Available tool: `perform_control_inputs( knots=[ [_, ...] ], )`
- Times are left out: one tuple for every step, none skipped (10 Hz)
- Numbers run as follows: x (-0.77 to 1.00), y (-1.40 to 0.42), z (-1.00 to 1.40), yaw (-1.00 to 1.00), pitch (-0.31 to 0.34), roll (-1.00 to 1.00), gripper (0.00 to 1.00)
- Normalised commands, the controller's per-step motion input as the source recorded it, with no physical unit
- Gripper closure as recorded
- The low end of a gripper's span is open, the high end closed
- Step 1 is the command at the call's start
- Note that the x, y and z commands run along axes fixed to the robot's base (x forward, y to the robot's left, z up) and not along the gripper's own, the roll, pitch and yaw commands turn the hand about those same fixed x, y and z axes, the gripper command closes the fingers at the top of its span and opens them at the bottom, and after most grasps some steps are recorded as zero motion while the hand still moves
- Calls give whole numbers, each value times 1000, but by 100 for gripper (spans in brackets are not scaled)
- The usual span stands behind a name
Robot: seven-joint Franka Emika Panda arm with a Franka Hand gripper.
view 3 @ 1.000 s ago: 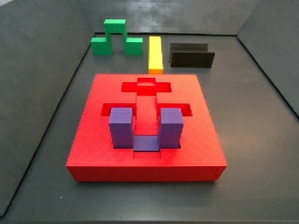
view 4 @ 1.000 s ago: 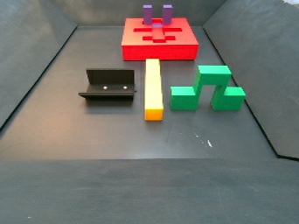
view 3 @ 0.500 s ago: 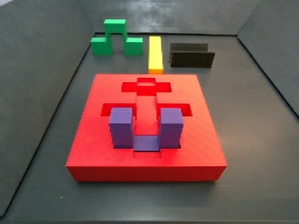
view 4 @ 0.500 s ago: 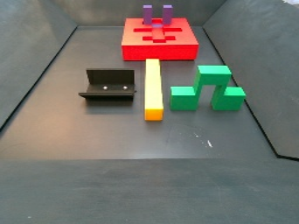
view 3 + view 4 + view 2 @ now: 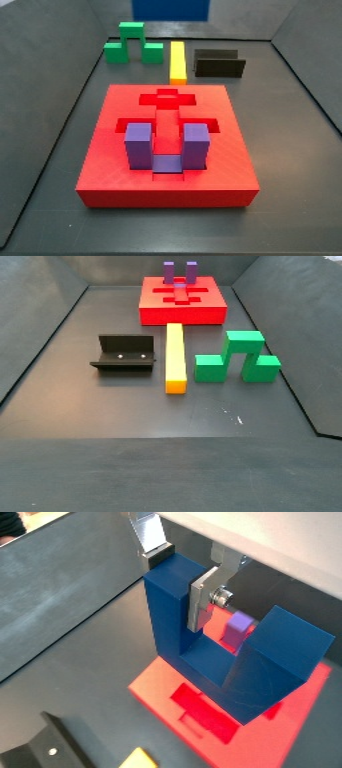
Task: Pick up the blue object. Move up. Move to above the board. Insert the blue object.
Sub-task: Insert the blue object.
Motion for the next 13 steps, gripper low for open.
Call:
perform_control_inputs(
  knots=[
    [591,149,-506,-40,0,363,100],
    [260,0,-551,-9,27,387,100],
    [0,-31,-711,-23,53,277,100],
    [0,0,-849,-111,99,64,100],
    [-183,0,-877,-157,4,-99,100],
    [-89,6,-640,-117,-1,-261,100],
    [0,66,-497,-49,-11,-329,100],
    [0,9,-483,0,-63,-323,100],
    [0,0,-454,0,-131,-216,100],
    [-17,-20,-186,0,-123,0,100],
    [-49,-123,-163,0,-87,83,100],
    [-23,-69,-291,0,-104,0,100],
    [-263,-69,-297,0,-159,-31,100]
  ],
)
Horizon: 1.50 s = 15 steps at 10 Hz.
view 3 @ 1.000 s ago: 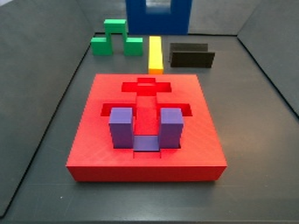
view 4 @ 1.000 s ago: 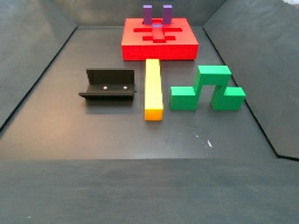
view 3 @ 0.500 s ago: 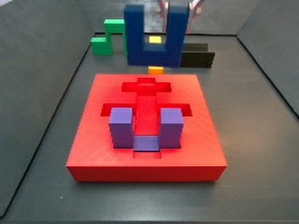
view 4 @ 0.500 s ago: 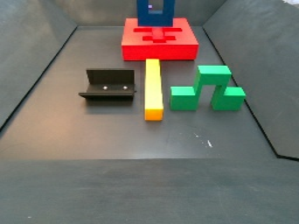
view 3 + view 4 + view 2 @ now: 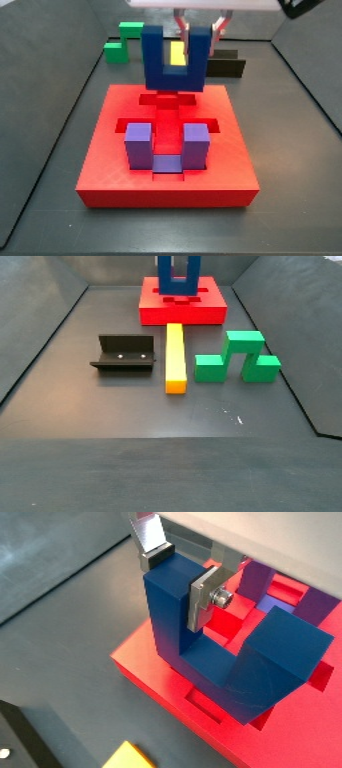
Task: Pick up the blue object. Move up. Move to above the board. Insert the blue object.
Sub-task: Insert the blue object.
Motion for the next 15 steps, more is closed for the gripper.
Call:
perform_control_inputs(
  knots=[
    [-320,-74,-260,0,-230,-60,100],
    [-94,0,-214,134,-183,4,100],
    [-223,-11,0,243,-219,93,100],
    [-17,0,23,366,-156,137,100],
    [0,-6,0,351,-64,254,100],
    [-40,-143,0,263,-67,227,100],
    [0,-169,0,0,0,153,100],
    [0,-223,0,0,0,160,100],
    [0,-203,-37,0,0,160,100],
    [77,-60,-123,0,0,177,100],
    [171,0,-137,-40,0,177,100],
    [297,29,-94,-83,27,194,100],
    [300,71,-71,-94,53,184,100],
    [294,109,-37,-94,71,156,100],
    [134,86,-69,-66,66,127,100]
  ],
)
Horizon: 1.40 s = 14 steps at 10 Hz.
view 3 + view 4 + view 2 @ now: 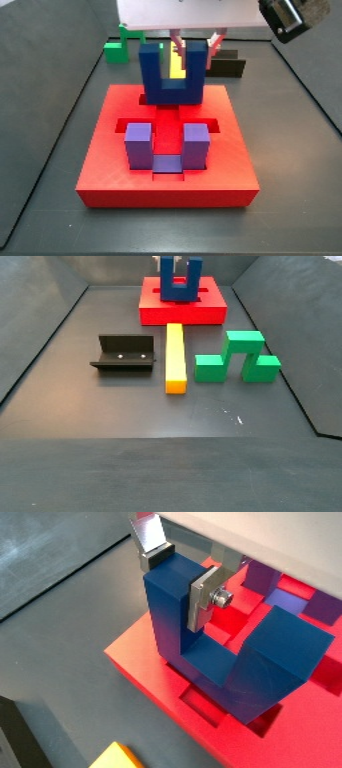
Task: Pick up the blue object. Move up. Move to above the board. Insert the blue object.
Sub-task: Insert the blue object.
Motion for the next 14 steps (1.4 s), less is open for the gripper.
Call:
perform_control_inputs(
  knots=[
    [-29,17,-186,0,3,3,100],
    [-134,0,-257,0,0,0,100],
    [-246,0,-249,0,0,-19,100],
    [-351,3,-154,0,-1,-106,100],
    [-303,17,-126,0,-23,-130,100],
    [-189,0,-137,6,-27,-103,100],
    [-46,0,-134,71,-26,-46,100],
    [0,0,-220,146,-26,0,100],
    [0,0,-386,126,-50,26,100],
    [0,-26,-551,86,-11,139,100],
    [29,-60,-697,0,0,233,100],
    [0,-69,-789,0,0,214,100],
    [69,-106,-697,0,-3,174,100],
    [31,-89,-537,0,0,160,100]
  ],
)
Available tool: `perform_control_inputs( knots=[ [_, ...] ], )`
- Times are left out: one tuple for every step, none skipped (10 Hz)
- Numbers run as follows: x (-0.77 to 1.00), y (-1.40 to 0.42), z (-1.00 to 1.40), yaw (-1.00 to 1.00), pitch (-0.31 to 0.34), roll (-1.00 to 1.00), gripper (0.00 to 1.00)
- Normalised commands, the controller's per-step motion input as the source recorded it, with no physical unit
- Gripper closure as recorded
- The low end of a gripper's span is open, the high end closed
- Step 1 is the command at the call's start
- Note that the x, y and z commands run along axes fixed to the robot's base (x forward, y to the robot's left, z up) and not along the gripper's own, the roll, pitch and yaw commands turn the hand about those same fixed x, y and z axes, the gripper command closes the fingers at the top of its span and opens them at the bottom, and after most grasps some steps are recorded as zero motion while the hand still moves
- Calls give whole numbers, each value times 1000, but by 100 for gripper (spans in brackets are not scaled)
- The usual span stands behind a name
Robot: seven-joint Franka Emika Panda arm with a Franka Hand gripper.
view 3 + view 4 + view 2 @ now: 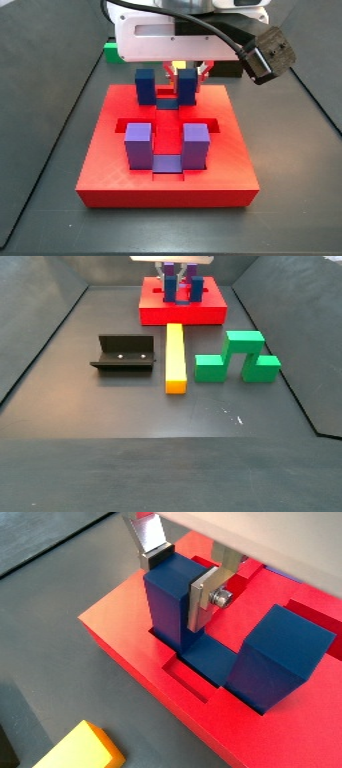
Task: Pick up the blue object. Move up. Move to above the board. Insert the blue object.
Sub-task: Insert the blue object.
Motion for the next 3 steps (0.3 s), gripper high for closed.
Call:
perform_control_inputs(
  knots=[
    [0,-54,-394,0,0,144,100],
    [0,0,0,0,0,20,100],
    [0,0,0,0,0,0,100]
  ],
)
